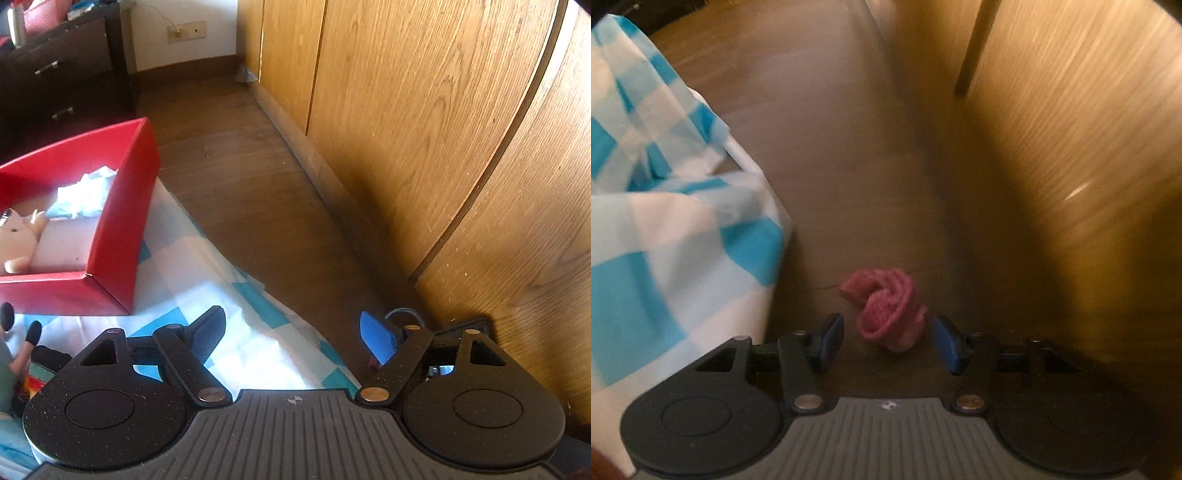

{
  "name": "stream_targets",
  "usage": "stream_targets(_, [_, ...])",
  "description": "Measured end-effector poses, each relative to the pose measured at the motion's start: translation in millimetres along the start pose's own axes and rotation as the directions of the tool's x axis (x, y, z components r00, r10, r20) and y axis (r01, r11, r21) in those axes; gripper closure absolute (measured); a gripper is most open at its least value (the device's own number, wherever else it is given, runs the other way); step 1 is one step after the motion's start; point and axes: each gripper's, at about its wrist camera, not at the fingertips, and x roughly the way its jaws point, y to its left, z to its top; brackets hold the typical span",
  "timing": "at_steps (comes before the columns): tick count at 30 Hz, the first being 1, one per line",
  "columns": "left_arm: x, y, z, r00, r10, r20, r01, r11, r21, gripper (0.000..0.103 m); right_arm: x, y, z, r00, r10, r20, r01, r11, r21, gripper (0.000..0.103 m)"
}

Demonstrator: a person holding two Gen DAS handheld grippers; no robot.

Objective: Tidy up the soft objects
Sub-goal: 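Grasp the pink sock with the right gripper and lift it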

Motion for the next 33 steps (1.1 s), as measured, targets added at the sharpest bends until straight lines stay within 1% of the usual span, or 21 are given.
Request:
stream_targets(1, [1, 1, 0, 1.000, -0.005, -0.002, 0.005, 1.000, 0.000, 0.024, 9, -2, -1, 1.000, -0.008, -0.020, 0.008, 1.000, 0.008, 0.078])
stream_targets(3, [1, 1, 1, 1.000, -0.014, -0.005, 0.014, 1.000, -0.002, 0.024, 26, -6, -4, 0.998, -0.004, -0.061, 0.006, 0.999, 0.032, 0.080])
stream_targets(5, [0, 2, 0, 1.000, -0.020, -0.006, 0.020, 1.000, -0.006, 0.024, 39, -9, -6, 0.997, -0.002, -0.083, 0.006, 0.999, 0.037, 0.091])
stream_targets(7, [-2, 2, -1, 1.000, -0.024, -0.008, 0.024, 1.000, -0.005, 0.024, 44, -9, -8, 0.996, 0.011, -0.093, -0.010, 1.000, 0.013, 0.100])
stream_targets(8, [-2, 3, -1, 1.000, -0.022, -0.009, 0.022, 1.000, -0.006, 0.024, 43, -8, -8, 0.996, 0.016, -0.090, -0.016, 1.000, -0.002, 0.103])
stream_targets(11, [-9, 3, -3, 1.000, -0.018, -0.009, 0.018, 1.000, -0.009, 0.024, 35, -4, -8, 0.996, 0.040, -0.084, -0.043, 0.998, -0.041, 0.103])
stream_targets(13, [-16, 4, -3, 1.000, -0.011, 0.004, 0.011, 1.000, -0.012, 0.024, 17, -5, -9, 0.996, 0.074, -0.046, -0.075, 0.997, -0.032, 0.103])
stream_targets(15, [-26, 5, -3, 1.000, -0.012, 0.021, 0.013, 1.000, -0.027, 0.024, -9, -7, -8, 0.995, 0.095, 0.013, -0.095, 0.995, -0.027, 0.103])
stream_targets(18, [-47, 8, -5, 0.998, -0.012, 0.059, 0.014, 0.999, -0.041, 0.024, -59, -13, -4, 0.985, 0.139, 0.106, -0.138, 0.990, -0.015, 0.103])
stream_targets(21, [-74, 13, -11, 0.995, -0.008, 0.100, 0.014, 0.998, -0.053, 0.023, -123, -13, 0, 0.962, 0.141, 0.233, -0.132, 0.990, -0.053, 0.103])
stream_targets(22, [-85, 17, -15, 0.993, -0.006, 0.114, 0.013, 0.998, -0.059, 0.022, -145, -13, 1, 0.950, 0.156, 0.269, -0.145, 0.988, -0.061, 0.103])
stream_targets(24, [-107, 28, -24, 0.990, 0.005, 0.143, 0.007, 0.997, -0.082, 0.021, -192, -6, 1, 0.925, 0.201, 0.322, -0.173, 0.978, -0.115, 0.103])
stream_targets(25, [-117, 34, -30, 0.988, 0.011, 0.156, 0.005, 0.995, -0.099, 0.020, -214, 0, -2, 0.913, 0.233, 0.335, -0.186, 0.968, -0.166, 0.103])
stream_targets(26, [-127, 42, -36, 0.986, 0.020, 0.166, 0.000, 0.993, -0.119, 0.020, -236, 15, -10, 0.902, 0.273, 0.333, -0.198, 0.950, -0.242, 0.103])
stream_targets(28, [-144, 59, -52, 0.983, 0.055, 0.176, -0.025, 0.985, -0.168, 0.019, -267, 51, -32, 0.893, 0.329, 0.308, -0.194, 0.897, -0.397, 0.103])
stream_targets(29, [-150, 69, -61, 0.982, 0.078, 0.169, -0.044, 0.980, -0.194, 0.019, -279, 74, -45, 0.892, 0.358, 0.275, -0.194, 0.854, -0.483, 0.103])
stream_targets(30, [-155, 79, -70, 0.981, 0.099, 0.164, -0.062, 0.974, -0.219, 0.019, -285, 90, -53, 0.893, 0.374, 0.250, -0.195, 0.823, -0.534, 0.103])
stream_targets(31, [-159, 88, -80, 0.979, 0.129, 0.158, -0.089, 0.966, -0.241, 0.019, -291, 110, -66, 0.896, 0.385, 0.222, -0.187, 0.780, -0.598, 0.103])
stream_targets(32, [-161, 95, -89, 0.976, 0.166, 0.142, -0.126, 0.959, -0.255, 0.019, -294, 128, -77, 0.904, 0.373, 0.208, -0.157, 0.743, -0.650, 0.103])
stream_targets(33, [-162, 102, -98, 0.973, 0.192, 0.128, -0.152, 0.951, -0.268, 0.019, -294, 139, -81, 0.913, 0.356, 0.199, -0.132, 0.721, -0.681, 0.103])
